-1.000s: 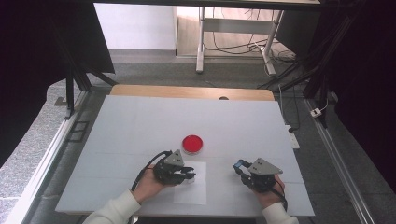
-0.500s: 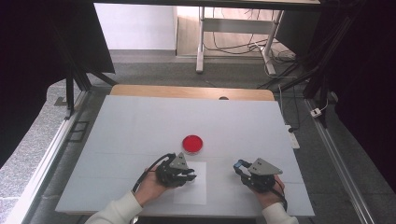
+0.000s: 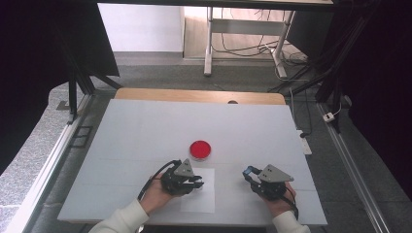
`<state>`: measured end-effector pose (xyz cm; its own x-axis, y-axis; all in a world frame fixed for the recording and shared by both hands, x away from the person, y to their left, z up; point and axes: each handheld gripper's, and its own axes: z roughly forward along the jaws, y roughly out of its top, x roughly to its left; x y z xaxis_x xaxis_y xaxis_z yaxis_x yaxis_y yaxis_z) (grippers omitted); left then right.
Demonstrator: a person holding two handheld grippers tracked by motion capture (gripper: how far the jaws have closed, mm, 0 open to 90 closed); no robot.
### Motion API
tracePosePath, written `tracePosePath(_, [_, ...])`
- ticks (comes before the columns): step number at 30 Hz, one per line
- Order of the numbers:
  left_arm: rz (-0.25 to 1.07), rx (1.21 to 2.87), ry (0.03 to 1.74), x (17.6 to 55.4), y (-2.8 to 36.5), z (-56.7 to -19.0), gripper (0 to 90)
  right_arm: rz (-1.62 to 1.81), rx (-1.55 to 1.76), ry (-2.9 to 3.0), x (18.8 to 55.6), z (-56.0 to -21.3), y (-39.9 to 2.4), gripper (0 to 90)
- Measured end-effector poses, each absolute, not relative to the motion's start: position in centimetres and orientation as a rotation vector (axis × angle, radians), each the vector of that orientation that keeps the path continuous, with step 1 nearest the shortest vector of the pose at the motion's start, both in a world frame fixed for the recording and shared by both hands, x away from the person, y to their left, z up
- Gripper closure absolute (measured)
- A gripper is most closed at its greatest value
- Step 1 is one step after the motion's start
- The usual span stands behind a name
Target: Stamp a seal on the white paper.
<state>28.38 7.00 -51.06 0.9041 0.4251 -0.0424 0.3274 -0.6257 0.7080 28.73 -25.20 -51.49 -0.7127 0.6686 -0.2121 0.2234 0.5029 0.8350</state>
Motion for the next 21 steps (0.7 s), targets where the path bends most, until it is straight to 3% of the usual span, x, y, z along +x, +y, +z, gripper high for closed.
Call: tracePosePath(21, [0.210,2.277,0.514,27.83,7.17,-51.39,76.0,1.140,0.727,2.225,28.69,-51.48,-25.18,64.9])
